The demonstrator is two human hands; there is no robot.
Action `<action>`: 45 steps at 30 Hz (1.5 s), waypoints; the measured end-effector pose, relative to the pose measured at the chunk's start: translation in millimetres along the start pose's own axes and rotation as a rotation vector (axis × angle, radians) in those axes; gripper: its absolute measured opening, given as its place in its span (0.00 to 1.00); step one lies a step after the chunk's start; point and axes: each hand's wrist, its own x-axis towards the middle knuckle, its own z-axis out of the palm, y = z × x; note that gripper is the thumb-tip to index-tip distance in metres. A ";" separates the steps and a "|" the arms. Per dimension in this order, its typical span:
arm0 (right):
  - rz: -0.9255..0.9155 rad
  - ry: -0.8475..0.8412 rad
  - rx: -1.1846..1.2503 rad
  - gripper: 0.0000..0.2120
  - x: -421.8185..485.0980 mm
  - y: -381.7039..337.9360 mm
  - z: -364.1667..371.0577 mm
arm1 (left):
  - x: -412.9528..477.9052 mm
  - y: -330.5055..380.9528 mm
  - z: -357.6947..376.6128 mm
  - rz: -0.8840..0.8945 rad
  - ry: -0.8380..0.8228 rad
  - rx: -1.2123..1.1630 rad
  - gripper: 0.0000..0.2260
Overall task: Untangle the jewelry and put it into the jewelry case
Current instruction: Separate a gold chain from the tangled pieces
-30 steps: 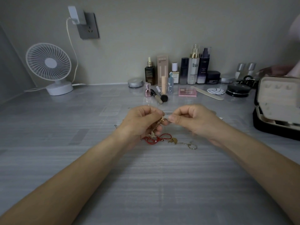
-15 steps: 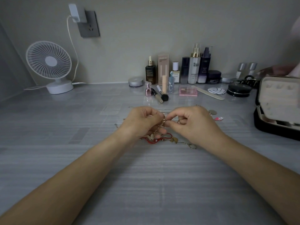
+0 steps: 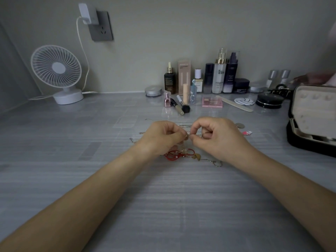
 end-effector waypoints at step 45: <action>0.176 -0.172 -0.077 0.06 1.0 -6.0 -10.7 | 4.5 3.8 -9.6 -0.191 0.079 -0.668 0.06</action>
